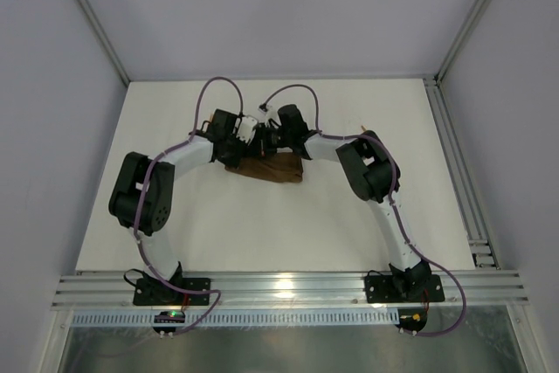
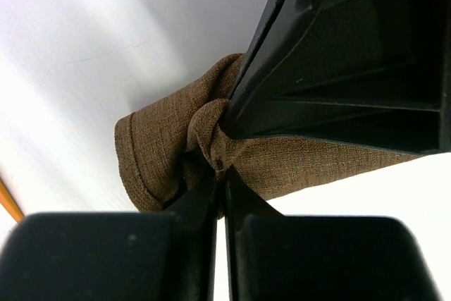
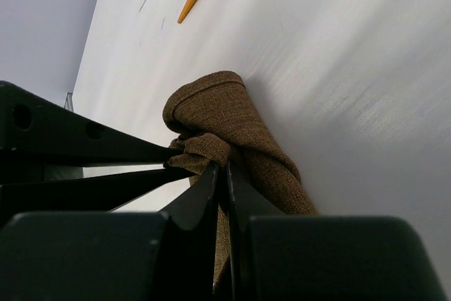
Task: Fold the napkin into a case and place the utensils inside
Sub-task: Grasp the top corner of the smaller rectangle folded napkin from the folded napkin.
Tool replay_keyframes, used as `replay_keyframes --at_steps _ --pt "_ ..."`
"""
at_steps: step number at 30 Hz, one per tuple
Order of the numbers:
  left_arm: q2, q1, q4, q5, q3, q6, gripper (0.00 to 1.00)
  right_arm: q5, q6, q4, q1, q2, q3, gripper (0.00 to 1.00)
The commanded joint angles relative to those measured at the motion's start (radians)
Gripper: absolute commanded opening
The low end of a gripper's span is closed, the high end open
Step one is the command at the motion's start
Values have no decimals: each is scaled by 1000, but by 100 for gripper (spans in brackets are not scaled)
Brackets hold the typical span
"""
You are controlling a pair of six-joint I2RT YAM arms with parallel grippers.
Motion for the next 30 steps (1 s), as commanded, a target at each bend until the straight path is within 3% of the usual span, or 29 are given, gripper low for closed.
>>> replay_keyframes --at_steps 1,3,4,8,11,13,17,24,30 --pt "3 0 5 15 42 -25 6 -18 19 43 12 -3 10 9" --pt "-11 0 -10 20 47 -29 15 -10 34 42 12 6 20 3" --pt "-23 1 -16 21 47 -28 23 -7 40 38 11 9 25 3" --pt "-115 1 -41 23 47 -19 39 21 37 -17 11 26 57 3" --pt "-187 1 -43 -40 50 -28 40 28 37 -31 12 29 62 3" --pt "-200 4 -30 -119 53 -32 33 31 31 -46 12 32 68 3" --pt "-117 7 -44 -199 82 -3 25 36 30 -60 12 30 70 3" --pt "25 7 -67 -250 111 52 26 34 31 -66 15 18 65 3" --pt "42 7 -86 -187 106 67 25 34 33 -66 17 15 59 3"
